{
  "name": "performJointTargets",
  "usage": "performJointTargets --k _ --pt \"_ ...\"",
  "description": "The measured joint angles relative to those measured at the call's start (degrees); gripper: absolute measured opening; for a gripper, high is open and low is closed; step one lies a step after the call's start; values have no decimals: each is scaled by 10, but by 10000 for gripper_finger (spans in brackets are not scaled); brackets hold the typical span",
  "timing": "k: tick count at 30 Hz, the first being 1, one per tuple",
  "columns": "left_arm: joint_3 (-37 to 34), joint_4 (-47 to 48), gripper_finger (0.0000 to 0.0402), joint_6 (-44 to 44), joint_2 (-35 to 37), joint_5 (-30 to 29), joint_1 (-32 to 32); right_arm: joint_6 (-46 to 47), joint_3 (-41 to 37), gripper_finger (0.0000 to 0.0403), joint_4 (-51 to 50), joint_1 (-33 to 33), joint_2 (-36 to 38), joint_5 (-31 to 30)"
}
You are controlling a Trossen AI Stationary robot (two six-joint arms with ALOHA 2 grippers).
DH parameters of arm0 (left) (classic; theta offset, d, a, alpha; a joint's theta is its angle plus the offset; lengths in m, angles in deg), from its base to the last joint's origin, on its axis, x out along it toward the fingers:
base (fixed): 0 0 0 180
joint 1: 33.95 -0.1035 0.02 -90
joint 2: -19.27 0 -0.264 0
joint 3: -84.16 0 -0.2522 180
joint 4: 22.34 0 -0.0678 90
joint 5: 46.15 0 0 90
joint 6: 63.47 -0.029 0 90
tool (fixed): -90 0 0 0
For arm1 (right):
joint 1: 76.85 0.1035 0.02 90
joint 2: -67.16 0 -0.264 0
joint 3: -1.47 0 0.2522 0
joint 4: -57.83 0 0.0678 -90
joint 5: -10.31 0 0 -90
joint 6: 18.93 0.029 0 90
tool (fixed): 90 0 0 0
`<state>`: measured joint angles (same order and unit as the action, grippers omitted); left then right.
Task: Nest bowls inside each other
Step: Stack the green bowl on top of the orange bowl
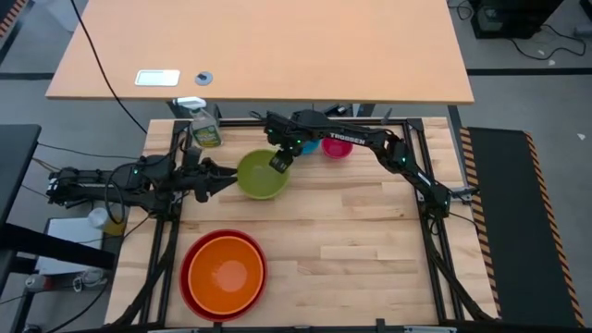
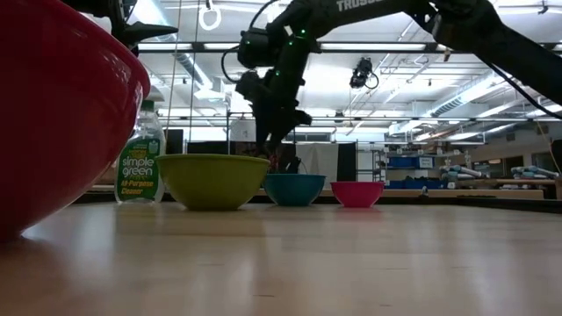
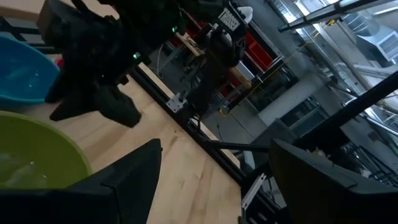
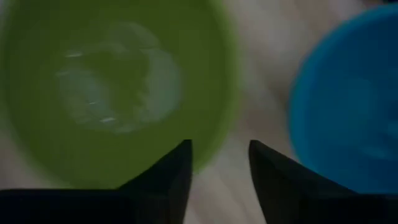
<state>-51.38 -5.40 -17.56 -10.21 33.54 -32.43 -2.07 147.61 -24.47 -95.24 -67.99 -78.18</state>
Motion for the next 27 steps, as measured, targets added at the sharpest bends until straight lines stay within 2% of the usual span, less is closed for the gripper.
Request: performJointTargets --k 2,5,9,13,19,27 --pt "0 0 299 1 0 1 0 11 -2 192 -19 0 -4 -15" --pt "0 0 299 11 -1 1 0 15 -3 212 -20 4 -8 0" --pt "0 0 299 13 -1 12 0 34 -36 213 12 16 -5 -3" --pt "0 0 299 14 -1 24 0 68 -91 202 58 21 -8 26" --pt "0 1 299 15 -1 31 0 75 -137 168 101 32 -8 9" --pt "0 1 299 -3 -1 31 0 72 -136 71 115 60 -4 -7"
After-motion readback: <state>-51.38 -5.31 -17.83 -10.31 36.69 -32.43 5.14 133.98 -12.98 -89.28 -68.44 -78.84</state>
